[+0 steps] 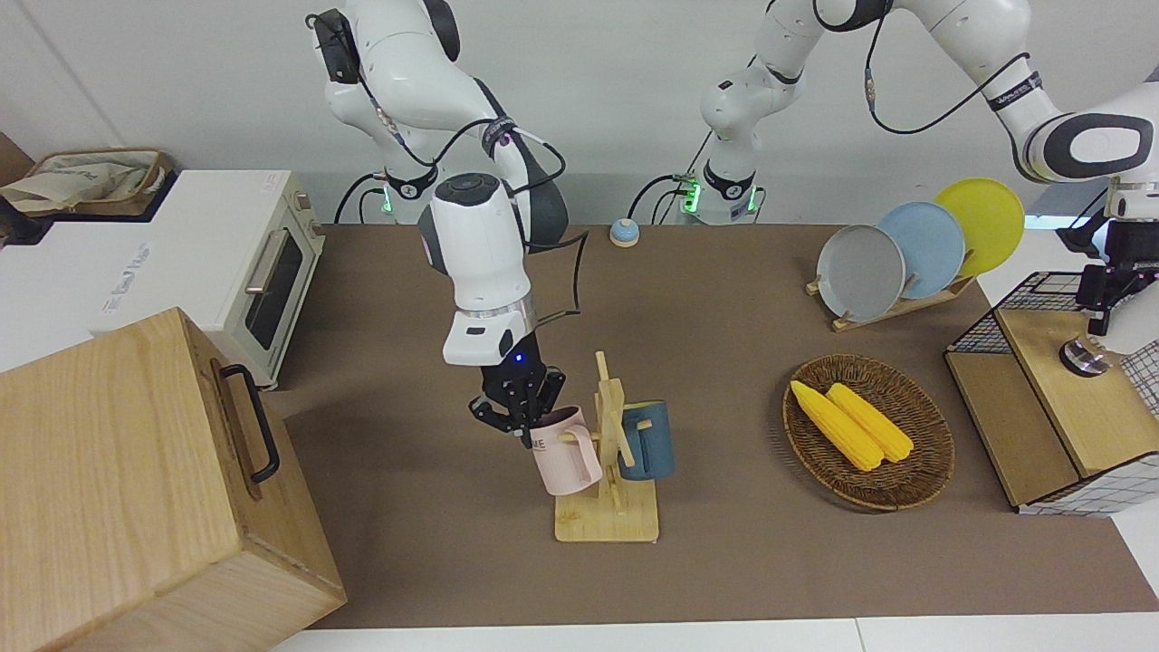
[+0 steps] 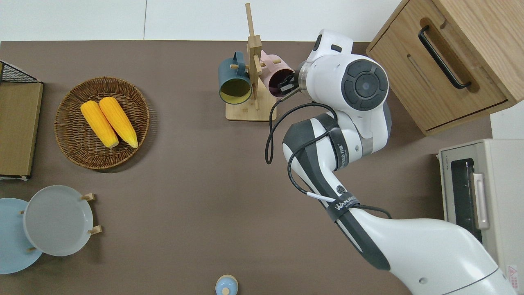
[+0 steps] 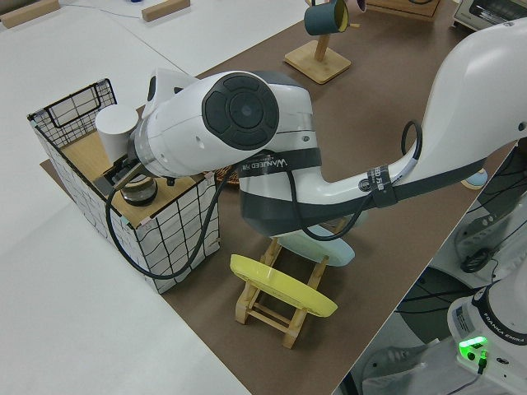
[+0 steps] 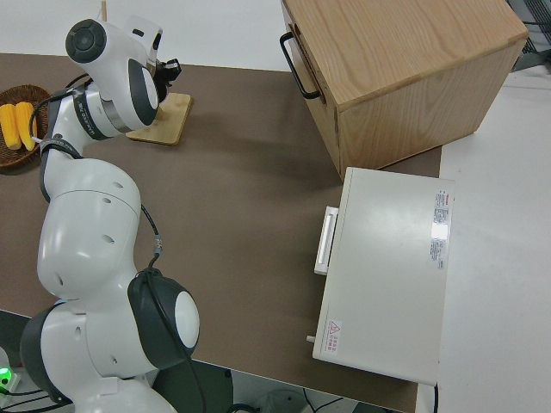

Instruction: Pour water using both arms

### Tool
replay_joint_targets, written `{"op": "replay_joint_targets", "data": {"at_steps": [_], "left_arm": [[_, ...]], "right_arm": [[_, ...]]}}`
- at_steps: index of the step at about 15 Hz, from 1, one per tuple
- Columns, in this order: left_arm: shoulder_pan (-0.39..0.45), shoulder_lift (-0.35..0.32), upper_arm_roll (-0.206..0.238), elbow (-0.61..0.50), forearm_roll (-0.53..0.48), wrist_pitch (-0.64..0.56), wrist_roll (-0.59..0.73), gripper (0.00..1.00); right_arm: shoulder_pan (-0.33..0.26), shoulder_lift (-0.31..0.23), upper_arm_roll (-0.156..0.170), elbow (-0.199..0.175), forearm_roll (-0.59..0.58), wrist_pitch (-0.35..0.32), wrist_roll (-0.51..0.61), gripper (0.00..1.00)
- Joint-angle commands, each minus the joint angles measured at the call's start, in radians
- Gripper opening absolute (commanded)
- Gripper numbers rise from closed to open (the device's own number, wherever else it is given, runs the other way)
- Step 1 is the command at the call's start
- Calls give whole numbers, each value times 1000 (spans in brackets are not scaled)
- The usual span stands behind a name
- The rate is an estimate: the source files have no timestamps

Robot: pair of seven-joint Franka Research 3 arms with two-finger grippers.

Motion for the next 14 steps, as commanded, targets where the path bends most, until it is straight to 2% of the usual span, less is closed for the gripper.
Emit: {"op": "replay_joint_targets", "data": {"at_steps": [1, 3, 5, 7, 9, 11, 12, 14], "left_arm": [[-6, 12, -8, -6, -31, 32, 29, 848], [-6, 19, -9, -6, -64, 32, 29, 499], [-6, 22, -9, -6, -68, 31, 27, 275], [-6, 22, -9, -5, -66, 31, 27, 188], [-5, 22, -8, 3, -60, 29, 21, 161], [-5, 22, -8, 26, -55, 28, 13, 88], [-6, 21, -6, 29, -55, 28, 12, 21], [-6, 21, -6, 40, -54, 20, 9, 0]], "right_arm": [[-26, 2, 4, 46, -8, -103, -78, 0], [-32, 1, 6, 49, -8, -128, -89, 0], [-38, -21, 4, 50, -8, -151, -92, 0], [-49, -24, 4, 50, -8, -168, -93, 0], [-55, -31, 6, 50, -8, -174, -101, 0], [-58, -35, 3, 50, -8, -186, -102, 0], [-71, -39, 4, 50, -8, -191, -112, 0], [-82, -44, 4, 64, -8, -215, -121, 0]]}}
